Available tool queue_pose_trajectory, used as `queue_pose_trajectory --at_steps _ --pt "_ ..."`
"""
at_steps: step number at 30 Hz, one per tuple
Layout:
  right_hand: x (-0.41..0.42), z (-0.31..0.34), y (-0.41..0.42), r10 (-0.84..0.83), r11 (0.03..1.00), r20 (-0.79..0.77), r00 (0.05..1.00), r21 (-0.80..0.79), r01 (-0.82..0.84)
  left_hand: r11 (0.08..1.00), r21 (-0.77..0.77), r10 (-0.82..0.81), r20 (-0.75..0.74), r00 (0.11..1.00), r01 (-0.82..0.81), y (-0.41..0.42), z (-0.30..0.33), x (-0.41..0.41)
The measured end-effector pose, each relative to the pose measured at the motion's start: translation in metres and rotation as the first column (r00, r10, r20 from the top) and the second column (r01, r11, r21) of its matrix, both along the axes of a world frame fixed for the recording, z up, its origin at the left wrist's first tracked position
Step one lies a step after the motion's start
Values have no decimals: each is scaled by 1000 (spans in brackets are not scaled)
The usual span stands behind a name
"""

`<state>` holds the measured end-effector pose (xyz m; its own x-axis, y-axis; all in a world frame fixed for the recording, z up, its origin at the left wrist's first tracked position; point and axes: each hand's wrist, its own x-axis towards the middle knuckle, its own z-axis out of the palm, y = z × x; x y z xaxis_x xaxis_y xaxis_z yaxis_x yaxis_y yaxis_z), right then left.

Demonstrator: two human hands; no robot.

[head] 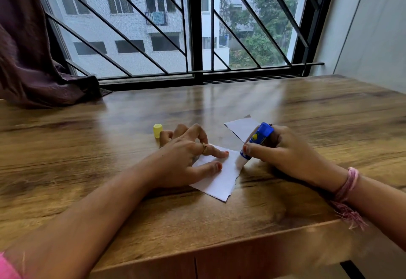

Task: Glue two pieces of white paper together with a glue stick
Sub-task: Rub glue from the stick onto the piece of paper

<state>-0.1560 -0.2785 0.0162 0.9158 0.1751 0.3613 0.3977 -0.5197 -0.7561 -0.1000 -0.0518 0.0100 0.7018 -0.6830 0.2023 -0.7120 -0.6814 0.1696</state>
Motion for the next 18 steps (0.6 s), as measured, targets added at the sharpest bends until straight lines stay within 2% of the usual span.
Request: queue_pose_trajectory --at_steps 6,11,15,18 --pt "-6 1 5 73 996 -9 997 -45 -73 1000 -9 -2 -11 1000 2 0 0 0" --pt "-4 1 5 22 999 23 999 -48 -21 1000 3 10 -16 1000 -10 -1 1 -1" --pt "-8 0 8 94 992 0 996 -82 -94 1000 9 15 -24 1000 -15 -1 3 -2" --pt "-7 1 8 63 995 -8 998 -76 -63 1000 10 15 -31 999 -15 -1 3 -2"
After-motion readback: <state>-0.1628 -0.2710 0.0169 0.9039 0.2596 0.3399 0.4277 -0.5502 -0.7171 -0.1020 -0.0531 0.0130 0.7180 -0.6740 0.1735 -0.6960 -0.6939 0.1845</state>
